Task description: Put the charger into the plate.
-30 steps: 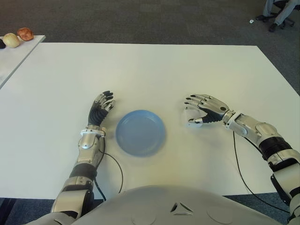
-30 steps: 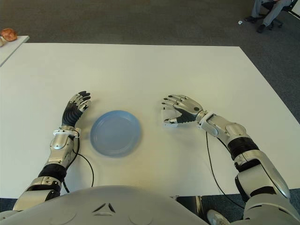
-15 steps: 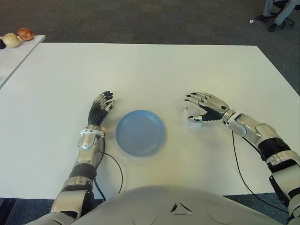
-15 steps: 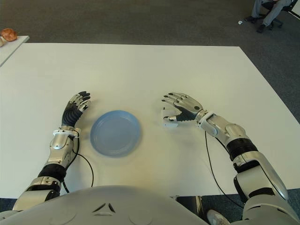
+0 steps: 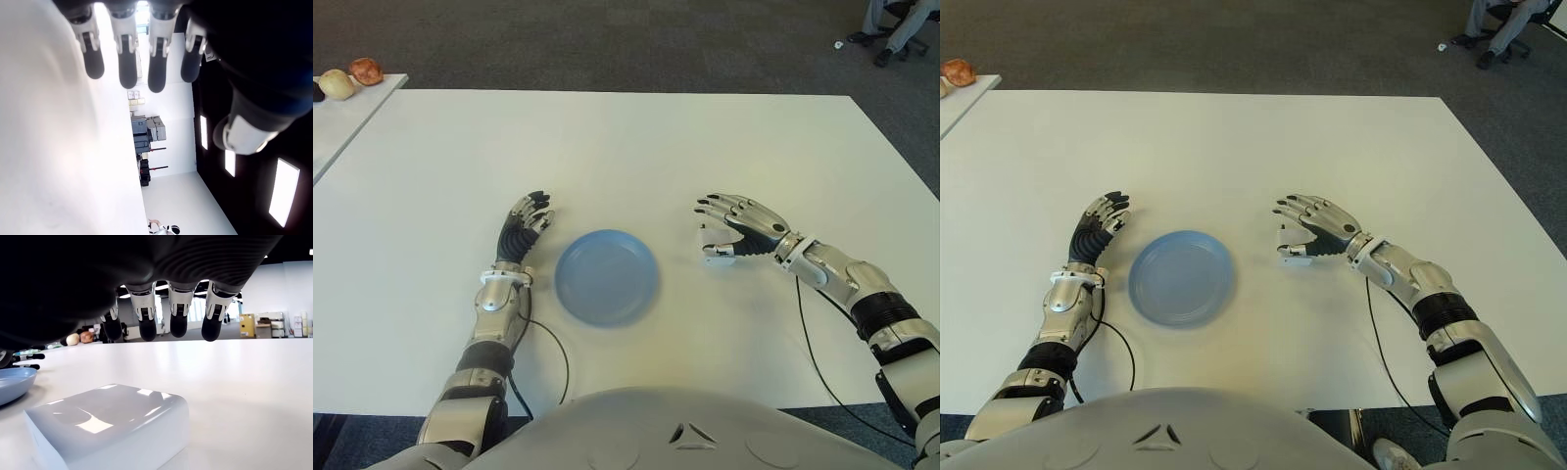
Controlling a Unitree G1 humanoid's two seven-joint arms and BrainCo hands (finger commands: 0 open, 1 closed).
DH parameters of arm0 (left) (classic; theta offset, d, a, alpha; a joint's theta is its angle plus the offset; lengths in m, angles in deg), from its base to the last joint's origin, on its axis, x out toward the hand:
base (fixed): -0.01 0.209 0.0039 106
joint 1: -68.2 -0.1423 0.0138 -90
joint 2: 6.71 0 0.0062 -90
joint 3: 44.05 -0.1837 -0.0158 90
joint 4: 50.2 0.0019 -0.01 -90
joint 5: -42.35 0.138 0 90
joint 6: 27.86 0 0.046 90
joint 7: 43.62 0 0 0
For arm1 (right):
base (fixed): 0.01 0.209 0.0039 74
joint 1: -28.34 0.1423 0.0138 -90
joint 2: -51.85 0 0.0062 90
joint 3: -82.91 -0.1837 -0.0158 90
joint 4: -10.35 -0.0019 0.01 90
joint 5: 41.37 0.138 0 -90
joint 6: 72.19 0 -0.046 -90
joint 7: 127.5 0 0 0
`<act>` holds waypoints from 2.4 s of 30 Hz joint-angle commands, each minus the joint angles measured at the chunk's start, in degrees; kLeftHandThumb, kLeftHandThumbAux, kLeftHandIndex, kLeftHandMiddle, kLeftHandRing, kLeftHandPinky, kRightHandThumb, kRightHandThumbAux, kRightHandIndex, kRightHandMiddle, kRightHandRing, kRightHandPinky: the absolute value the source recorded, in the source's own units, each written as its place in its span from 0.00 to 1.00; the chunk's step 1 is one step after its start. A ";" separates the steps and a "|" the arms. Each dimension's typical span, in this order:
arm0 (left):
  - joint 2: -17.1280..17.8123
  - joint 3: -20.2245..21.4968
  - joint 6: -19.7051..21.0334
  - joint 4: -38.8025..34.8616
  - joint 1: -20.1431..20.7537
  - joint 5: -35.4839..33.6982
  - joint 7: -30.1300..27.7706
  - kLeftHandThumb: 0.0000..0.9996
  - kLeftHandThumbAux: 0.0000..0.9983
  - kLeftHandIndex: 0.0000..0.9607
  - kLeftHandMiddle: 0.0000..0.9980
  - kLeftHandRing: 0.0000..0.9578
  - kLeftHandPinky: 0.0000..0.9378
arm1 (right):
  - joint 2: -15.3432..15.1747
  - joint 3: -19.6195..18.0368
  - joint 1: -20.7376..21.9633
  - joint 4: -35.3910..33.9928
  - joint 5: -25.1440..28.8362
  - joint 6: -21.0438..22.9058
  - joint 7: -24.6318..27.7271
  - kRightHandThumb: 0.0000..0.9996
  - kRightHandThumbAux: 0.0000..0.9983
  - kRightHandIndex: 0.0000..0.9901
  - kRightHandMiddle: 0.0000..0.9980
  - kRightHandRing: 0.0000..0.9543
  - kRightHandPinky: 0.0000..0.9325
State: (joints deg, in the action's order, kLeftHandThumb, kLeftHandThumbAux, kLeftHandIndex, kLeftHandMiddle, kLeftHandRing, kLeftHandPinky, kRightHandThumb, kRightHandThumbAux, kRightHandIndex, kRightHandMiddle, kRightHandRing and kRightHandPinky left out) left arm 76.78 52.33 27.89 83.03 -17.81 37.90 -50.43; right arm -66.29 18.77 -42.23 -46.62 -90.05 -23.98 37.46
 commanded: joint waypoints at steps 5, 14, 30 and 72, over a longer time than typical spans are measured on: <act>-0.96 -0.08 4.30 6.20 -5.14 0.77 0.04 0.00 0.62 0.23 0.24 0.23 0.23 | -0.26 -0.99 -2.20 -1.87 0.74 0.62 2.01 0.22 0.12 0.00 0.00 0.00 0.00; -0.94 -0.26 4.62 6.10 -5.17 1.31 0.70 0.00 0.62 0.22 0.23 0.22 0.22 | -0.56 -1.59 -3.42 -3.29 0.80 0.94 3.95 0.22 0.12 0.00 0.00 0.00 0.00; -0.33 0.17 5.42 5.24 -5.60 0.69 -0.47 0.00 0.61 0.21 0.21 0.21 0.21 | -0.26 -1.39 -4.14 -4.05 -0.36 1.21 4.75 0.22 0.13 0.00 0.00 0.00 0.00; 1.66 1.77 7.17 3.09 -7.37 -1.85 -4.37 0.00 0.61 0.23 0.24 0.23 0.22 | 3.70 3.09 -0.33 6.76 -5.16 2.58 -5.49 0.22 0.15 0.00 0.00 0.00 0.00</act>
State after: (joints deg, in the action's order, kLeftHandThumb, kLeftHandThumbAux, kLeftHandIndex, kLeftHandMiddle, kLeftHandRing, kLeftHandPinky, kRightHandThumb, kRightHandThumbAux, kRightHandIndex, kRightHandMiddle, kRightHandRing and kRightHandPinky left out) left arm 79.88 54.36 29.38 82.17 -19.62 35.98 -54.20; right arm -63.28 20.99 -43.17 -41.20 -94.41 -21.19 32.74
